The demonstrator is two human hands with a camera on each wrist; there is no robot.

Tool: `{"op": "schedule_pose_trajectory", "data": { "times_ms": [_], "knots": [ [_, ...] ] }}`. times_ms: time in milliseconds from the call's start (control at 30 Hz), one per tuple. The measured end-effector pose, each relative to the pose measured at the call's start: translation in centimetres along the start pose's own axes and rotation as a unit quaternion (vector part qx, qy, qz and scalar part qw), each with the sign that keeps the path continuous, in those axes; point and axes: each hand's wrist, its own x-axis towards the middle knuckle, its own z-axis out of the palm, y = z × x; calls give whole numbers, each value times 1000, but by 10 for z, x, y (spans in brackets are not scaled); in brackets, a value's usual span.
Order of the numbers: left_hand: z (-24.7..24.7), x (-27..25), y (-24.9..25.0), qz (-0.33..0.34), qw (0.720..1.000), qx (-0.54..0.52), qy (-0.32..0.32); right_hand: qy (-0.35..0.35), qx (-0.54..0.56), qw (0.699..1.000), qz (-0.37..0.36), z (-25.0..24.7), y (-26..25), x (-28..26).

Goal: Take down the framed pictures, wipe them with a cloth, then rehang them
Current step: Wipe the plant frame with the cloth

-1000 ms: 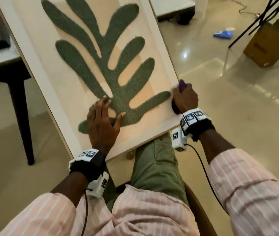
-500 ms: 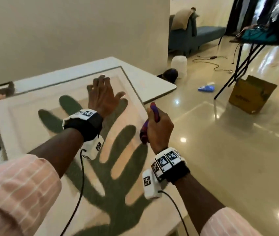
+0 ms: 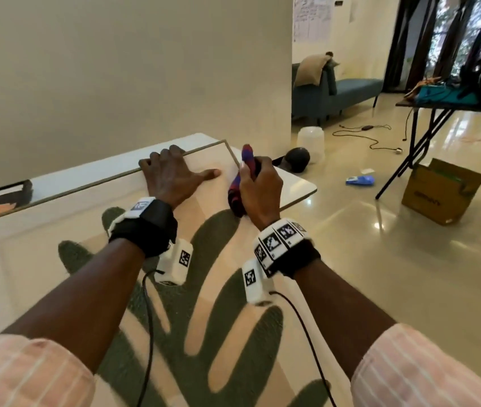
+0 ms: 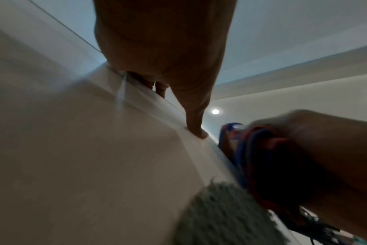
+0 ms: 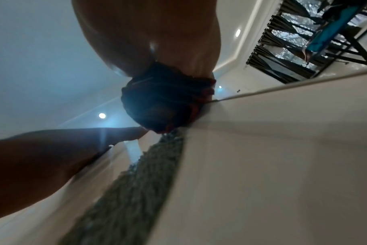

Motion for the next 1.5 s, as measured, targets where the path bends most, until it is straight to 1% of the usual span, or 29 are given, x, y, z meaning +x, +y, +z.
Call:
{"op": "schedule_pose_trajectory", "data": {
  "times_ms": [100,133,233,267,367,433,533,667,767,833,867,933,967,1000,1100,1133,1167,1200,1267,1333,1400,1500],
  "knots": [
    [-24,-12,11,25,998,-3,52,-43,-69,996,-41,6,-38,25],
    [-31,-15,13,28,998,-4,62,-63,-85,994,-39,5,-47,30],
    [-51,-29,8,24,997,-7,72,-123,-122,985,13,-6,-47,21],
    [-52,-30,9,24,997,-6,71,-124,-140,982,33,-10,-41,19],
    [-53,-39,12,29,998,-9,59,-112,-162,978,76,-14,-39,16],
    [-57,-43,20,41,997,-11,63,-101,-145,981,83,-19,-52,23],
    [-63,-46,26,51,995,-9,83,-87,-120,986,74,-25,-61,31],
    [-63,-52,27,48,992,-32,114,-83,-102,987,93,-33,-47,27],
    [-64,-54,29,51,992,-34,113,-64,-107,986,107,-39,-35,18],
    [-65,-55,32,48,993,-34,106,-49,-97,990,95,-37,-39,13],
    [-64,-56,34,51,993,-35,100,-28,-78,993,83,-35,-44,15],
    [-63,-57,37,60,993,-33,97,11,-44,998,39,-30,-58,23],
    [-64,-56,37,63,993,-28,100,13,-40,999,15,-28,-64,25],
    [-66,-56,35,62,992,-25,103,-2,-37,999,0,-27,-66,26],
    [-68,-53,23,52,994,-27,95,-111,5,994,-10,-28,-46,9],
    [-66,-54,20,50,994,-27,89,-137,-1,990,-14,-29,-36,1],
    [-64,-54,19,49,995,-27,83,-144,-24,989,-25,-30,-28,-5],
    [-63,-55,20,48,995,-28,80,-131,-54,989,-34,-31,-23,-6],
    [-62,-55,25,50,995,-36,83,-111,-69,991,-25,-34,-30,1],
    [-65,-55,30,53,994,-43,86,-128,-50,990,9,-38,-46,14],
    [-65,-55,29,53,994,-44,88,-151,-42,988,17,-40,-58,24],
    [-65,-56,25,53,993,-44,97,-148,-14,989,26,-41,-46,20]
  ]
}}
